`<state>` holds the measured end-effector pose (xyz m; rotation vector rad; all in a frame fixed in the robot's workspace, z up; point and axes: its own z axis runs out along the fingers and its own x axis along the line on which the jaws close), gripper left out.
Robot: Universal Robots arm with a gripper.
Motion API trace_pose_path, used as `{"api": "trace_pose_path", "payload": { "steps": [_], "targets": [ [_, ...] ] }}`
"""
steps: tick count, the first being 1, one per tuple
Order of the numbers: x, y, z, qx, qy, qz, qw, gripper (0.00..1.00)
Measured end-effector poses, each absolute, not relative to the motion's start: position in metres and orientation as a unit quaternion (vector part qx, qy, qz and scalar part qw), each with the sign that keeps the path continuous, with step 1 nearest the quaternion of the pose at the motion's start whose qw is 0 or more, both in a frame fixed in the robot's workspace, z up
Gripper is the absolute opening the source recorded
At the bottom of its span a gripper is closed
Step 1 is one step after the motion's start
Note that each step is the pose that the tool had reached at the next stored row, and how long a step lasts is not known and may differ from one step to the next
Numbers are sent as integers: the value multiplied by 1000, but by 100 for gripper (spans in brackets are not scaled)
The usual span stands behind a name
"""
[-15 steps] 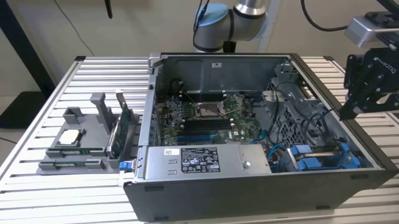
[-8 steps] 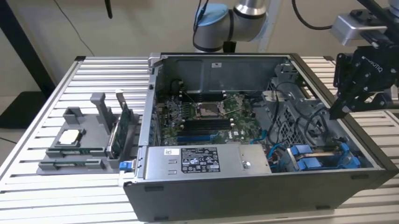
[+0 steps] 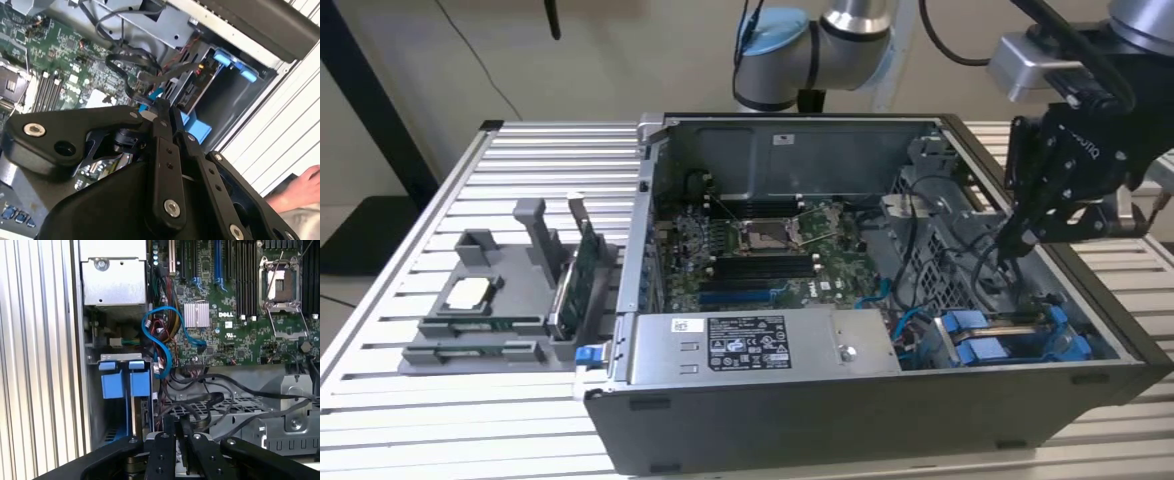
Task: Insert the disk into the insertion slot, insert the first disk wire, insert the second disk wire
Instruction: 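Insert the second disk wire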
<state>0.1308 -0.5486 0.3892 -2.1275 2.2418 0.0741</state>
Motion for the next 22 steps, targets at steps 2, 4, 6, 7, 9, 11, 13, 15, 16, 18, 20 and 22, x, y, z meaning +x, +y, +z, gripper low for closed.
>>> {"api": "trace_pose_path", "payload": {
  "steps": [2,4,6,7,9,11,13,15,16,18,20,22],
  "targets": [
    [130,-549,386,-688,725,24,25,16],
    [130,-549,382,-688,725,25,24,16],
    [130,-550,379,-688,725,25,24,16],
    [130,-550,377,-688,725,26,23,16],
    [130,-551,374,-688,725,27,22,16],
    [130,-553,370,-688,725,27,21,16],
    [130,-555,367,-688,725,27,21,16],
    [130,-559,365,-688,725,28,21,16],
    [130,-562,364,-688,725,28,21,16],
    [130,-568,361,-688,725,28,21,16],
    [130,-572,359,-688,725,28,20,16],
    [131,-574,356,-688,725,29,19,16]
  ]
}}
